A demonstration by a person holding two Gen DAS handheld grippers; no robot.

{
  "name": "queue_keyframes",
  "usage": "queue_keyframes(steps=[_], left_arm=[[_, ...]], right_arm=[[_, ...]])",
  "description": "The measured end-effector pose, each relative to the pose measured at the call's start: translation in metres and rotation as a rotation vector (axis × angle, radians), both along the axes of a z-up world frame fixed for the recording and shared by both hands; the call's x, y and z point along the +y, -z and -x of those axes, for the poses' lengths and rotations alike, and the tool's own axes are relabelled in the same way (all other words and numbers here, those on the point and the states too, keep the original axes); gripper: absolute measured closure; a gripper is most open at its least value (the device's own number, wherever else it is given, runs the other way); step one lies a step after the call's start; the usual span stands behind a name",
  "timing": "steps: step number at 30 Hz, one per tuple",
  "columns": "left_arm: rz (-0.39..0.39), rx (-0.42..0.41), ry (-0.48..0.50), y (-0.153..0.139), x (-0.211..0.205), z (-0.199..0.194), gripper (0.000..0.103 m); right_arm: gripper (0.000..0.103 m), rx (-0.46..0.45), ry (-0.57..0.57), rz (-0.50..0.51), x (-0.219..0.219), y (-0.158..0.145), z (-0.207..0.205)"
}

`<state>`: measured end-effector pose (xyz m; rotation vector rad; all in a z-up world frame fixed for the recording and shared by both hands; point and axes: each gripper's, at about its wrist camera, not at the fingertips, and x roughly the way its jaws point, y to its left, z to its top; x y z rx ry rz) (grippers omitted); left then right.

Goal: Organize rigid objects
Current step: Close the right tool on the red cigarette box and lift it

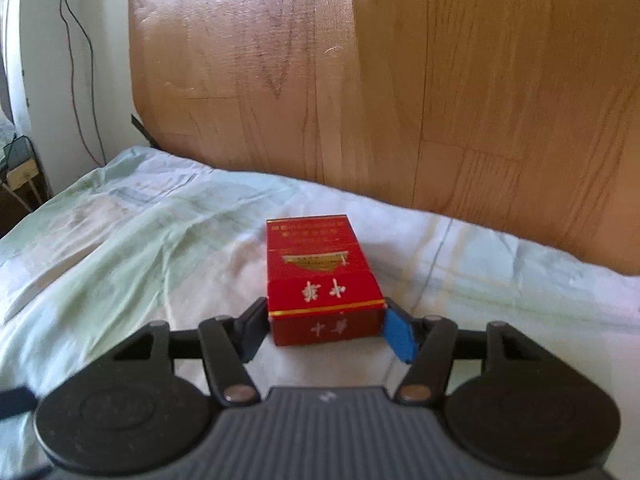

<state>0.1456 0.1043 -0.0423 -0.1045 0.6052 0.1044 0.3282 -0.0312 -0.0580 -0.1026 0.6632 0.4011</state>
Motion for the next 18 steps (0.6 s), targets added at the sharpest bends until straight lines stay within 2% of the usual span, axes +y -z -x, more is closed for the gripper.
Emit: queue_keyframes(steps=[4,10,18], left_arm=[[0.009,-0.004,0.000,0.000,0.000,-0.001,0.032],[0.013,-0.009,0.007,0.000,-0.001,0.001,0.032],[0.017,-0.024,0.049,-0.001,-0.004,0.005,0.032]], right_arm=[[0.044,0.011,-0.015,0.007,-0.013,-0.002,0.028],[0.044,0.016,-0.070,0.000,-0.042,-0.004,0.101],[0.044,0.012,-0.099,0.021,-0.108,-0.009,0.210]])
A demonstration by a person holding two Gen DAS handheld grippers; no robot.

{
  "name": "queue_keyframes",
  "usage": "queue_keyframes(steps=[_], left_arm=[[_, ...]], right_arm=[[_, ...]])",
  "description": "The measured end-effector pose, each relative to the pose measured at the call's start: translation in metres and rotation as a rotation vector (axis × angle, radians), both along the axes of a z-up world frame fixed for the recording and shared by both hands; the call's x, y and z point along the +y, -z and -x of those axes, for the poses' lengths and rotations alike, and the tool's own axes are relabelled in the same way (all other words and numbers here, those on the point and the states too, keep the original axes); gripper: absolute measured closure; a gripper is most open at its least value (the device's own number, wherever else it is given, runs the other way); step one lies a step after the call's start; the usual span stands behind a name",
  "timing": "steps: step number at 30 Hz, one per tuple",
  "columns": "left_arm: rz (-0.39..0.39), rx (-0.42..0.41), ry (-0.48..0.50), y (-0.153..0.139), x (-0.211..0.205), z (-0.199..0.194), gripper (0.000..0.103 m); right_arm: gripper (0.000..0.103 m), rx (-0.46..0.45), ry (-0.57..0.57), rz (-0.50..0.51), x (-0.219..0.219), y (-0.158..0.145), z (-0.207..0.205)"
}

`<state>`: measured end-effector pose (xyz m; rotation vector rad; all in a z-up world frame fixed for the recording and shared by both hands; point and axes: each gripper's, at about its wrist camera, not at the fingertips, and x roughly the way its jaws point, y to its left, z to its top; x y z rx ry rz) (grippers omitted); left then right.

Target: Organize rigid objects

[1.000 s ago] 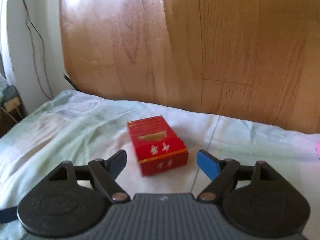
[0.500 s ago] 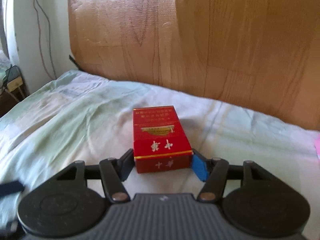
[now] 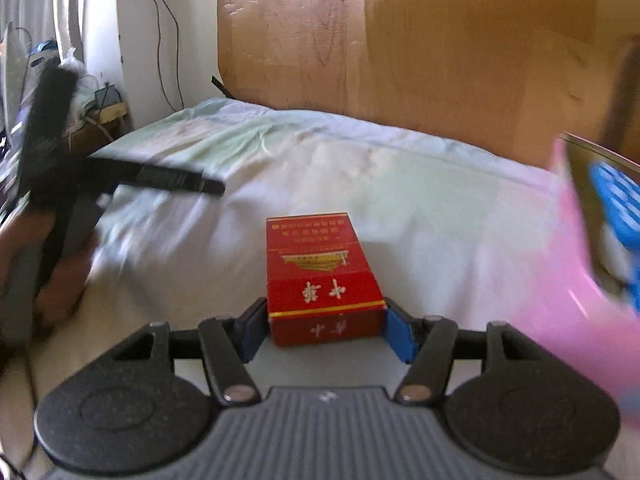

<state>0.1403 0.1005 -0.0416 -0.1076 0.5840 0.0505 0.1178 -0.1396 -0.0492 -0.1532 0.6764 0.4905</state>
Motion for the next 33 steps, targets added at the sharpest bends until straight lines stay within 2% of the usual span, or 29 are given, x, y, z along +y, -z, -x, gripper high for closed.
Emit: queue_keyframes(steps=[3,8,10,11,16,20,26,28,29,30,33], left_arm=[[-0.001,-0.017,0.042,-0.001,-0.004,0.005,0.032],[-0.049,-0.045,0.146,-0.005,-0.027,0.018,0.032],[-0.015,-0.047,0.211,-0.009,-0.040,0.027,0.032],[0.007,-0.050,0.253,-0.012,-0.048,0.034,0.032],[0.133,-0.015,0.502,-0.025,-0.095,0.059,0.032],[0.133,-0.007,0.646,-0.030,-0.131,0.075,0.032],[0.096,0.088,0.754,-0.013,-0.169,0.067,0.030],[0.118,0.117,0.789,-0.004,-0.177,0.067,0.029],[0.113,0.103,0.790,-0.005,-0.176,0.068,0.031],[0.105,0.097,0.799,-0.007,-0.178,0.070,0.041],[0.115,0.079,0.789,-0.023,-0.177,0.070,0.042]], right_arm=[[0.044,-0.012,0.032,-0.001,-0.033,-0.004,0.034],[0.042,-0.070,0.103,0.085,-0.072,-0.007,0.078],[0.033,-0.085,0.146,0.082,-0.084,-0.006,0.089],[0.031,-0.090,0.161,0.070,-0.089,-0.005,0.093],[0.031,-0.095,0.188,0.015,-0.101,0.002,0.106],[0.031,-0.104,0.204,-0.041,-0.112,0.003,0.113],[0.033,-0.102,0.164,-0.082,-0.107,0.005,0.113],[0.036,-0.097,0.148,-0.081,-0.104,0.007,0.110],[0.045,-0.095,0.156,-0.075,-0.103,0.009,0.107],[0.045,-0.095,0.163,-0.078,-0.103,0.008,0.105],[0.046,-0.144,0.167,-0.110,-0.109,0.001,0.108]])
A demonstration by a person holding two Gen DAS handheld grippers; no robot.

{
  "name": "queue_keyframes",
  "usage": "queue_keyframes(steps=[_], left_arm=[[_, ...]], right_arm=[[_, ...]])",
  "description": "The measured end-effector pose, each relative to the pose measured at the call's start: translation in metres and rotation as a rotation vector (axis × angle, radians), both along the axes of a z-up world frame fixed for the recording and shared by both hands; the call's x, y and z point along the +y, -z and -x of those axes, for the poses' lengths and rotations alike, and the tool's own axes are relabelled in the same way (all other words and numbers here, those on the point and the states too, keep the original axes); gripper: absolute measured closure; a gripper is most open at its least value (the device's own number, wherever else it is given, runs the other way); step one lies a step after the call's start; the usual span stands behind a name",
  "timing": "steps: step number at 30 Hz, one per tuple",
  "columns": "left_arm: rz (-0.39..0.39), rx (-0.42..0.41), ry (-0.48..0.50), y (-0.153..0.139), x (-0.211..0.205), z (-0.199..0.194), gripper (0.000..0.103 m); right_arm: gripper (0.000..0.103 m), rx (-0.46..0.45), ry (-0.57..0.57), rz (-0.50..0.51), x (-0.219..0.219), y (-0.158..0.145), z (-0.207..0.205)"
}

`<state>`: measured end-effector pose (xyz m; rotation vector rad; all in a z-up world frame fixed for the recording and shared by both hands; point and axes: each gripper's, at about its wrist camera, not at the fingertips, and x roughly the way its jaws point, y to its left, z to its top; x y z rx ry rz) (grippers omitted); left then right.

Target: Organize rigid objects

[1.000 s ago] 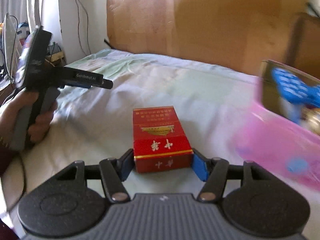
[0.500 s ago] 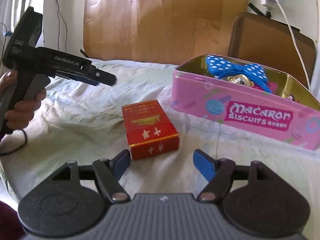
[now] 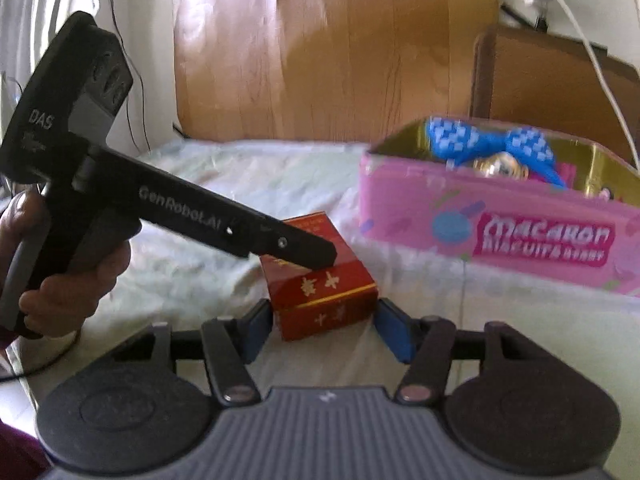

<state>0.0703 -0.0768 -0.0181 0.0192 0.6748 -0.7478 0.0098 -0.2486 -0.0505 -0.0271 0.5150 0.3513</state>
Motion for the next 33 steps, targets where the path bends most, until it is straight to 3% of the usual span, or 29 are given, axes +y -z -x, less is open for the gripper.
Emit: queue_keyframes(steps=[4,9,15,19,21,26,33], left_arm=[[0.056,-0.074,0.012,-0.036,-0.011,-0.009,0.042],[0.050,-0.156,0.038,-0.061,-0.060,-0.036,0.042],[0.024,-0.148,0.056,-0.061,-0.125,-0.082,0.039],[-0.103,-0.127,-0.049,-0.048,-0.158,-0.106,0.033],[-0.127,-0.132,-0.121,-0.047,-0.158,-0.108,0.030],[-0.150,-0.179,-0.229,-0.056,-0.139,-0.090,0.026],[-0.227,-0.233,-0.288,-0.060,-0.121,-0.053,0.019]], right_arm=[[0.045,-0.133,0.023,-0.014,-0.013,-0.026,0.005],[0.045,-0.213,0.097,-0.010,-0.048,-0.050,-0.017],[0.045,-0.198,0.205,-0.017,-0.092,-0.047,-0.060],[0.041,-0.164,0.350,0.055,-0.108,-0.030,-0.099],[0.041,-0.136,0.390,0.002,-0.119,-0.026,-0.104],[0.040,-0.179,0.425,-0.119,-0.131,-0.026,-0.079],[0.040,-0.187,0.466,-0.330,-0.136,-0.033,-0.044]])
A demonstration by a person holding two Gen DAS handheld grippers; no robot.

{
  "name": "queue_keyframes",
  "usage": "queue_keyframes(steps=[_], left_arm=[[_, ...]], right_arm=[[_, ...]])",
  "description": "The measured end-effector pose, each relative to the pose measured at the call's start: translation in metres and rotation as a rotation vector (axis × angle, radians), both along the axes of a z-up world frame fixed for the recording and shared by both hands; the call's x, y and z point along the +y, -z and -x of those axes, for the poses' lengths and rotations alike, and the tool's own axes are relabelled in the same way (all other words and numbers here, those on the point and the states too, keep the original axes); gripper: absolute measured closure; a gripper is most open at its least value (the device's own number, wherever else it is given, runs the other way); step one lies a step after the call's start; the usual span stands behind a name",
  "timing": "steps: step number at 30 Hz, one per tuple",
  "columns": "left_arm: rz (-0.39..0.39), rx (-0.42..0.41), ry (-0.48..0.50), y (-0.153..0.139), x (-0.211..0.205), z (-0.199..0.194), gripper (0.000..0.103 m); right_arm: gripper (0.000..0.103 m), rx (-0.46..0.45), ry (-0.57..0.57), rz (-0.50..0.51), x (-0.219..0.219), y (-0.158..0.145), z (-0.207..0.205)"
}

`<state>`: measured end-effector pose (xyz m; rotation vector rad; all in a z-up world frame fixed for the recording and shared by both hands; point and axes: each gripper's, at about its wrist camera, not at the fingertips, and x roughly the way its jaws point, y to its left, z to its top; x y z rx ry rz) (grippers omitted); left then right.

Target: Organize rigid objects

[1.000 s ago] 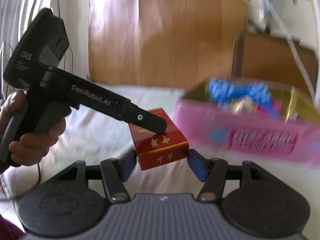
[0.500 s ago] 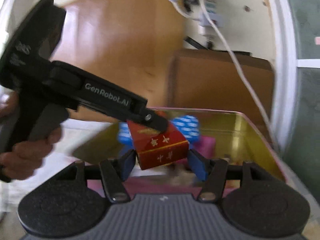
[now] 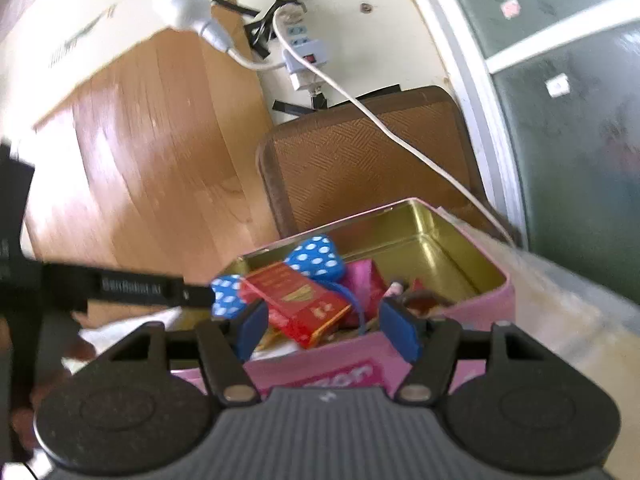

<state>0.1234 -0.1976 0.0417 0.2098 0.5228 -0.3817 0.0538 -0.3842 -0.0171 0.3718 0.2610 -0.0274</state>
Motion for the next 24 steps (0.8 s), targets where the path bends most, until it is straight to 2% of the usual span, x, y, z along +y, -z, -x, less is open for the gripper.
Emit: queue_keyframes(steps=[2,3,8,14,24], left_arm=[[-0.008,-0.003,-0.012,-0.001,0.008,0.013,0.014],[-0.009,-0.007,-0.018,-0.001,0.011,0.018,0.008],[-0.024,-0.035,-0.041,-0.004,0.029,0.048,0.000],[0.007,-0.052,-0.054,-0.009,0.053,0.079,0.000],[0.031,-0.073,-0.078,-0.012,0.078,0.118,0.000]], right_arm=[[0.040,-0.002,-0.008,-0.046,0.001,-0.002,0.009],[0.040,-0.003,-0.012,-0.069,0.002,-0.003,0.015],[0.038,-0.009,-0.041,-0.137,0.013,-0.012,0.037],[0.032,-0.018,-0.072,-0.154,0.034,-0.022,0.060],[0.029,-0.051,-0.103,-0.090,0.068,-0.037,0.102]])
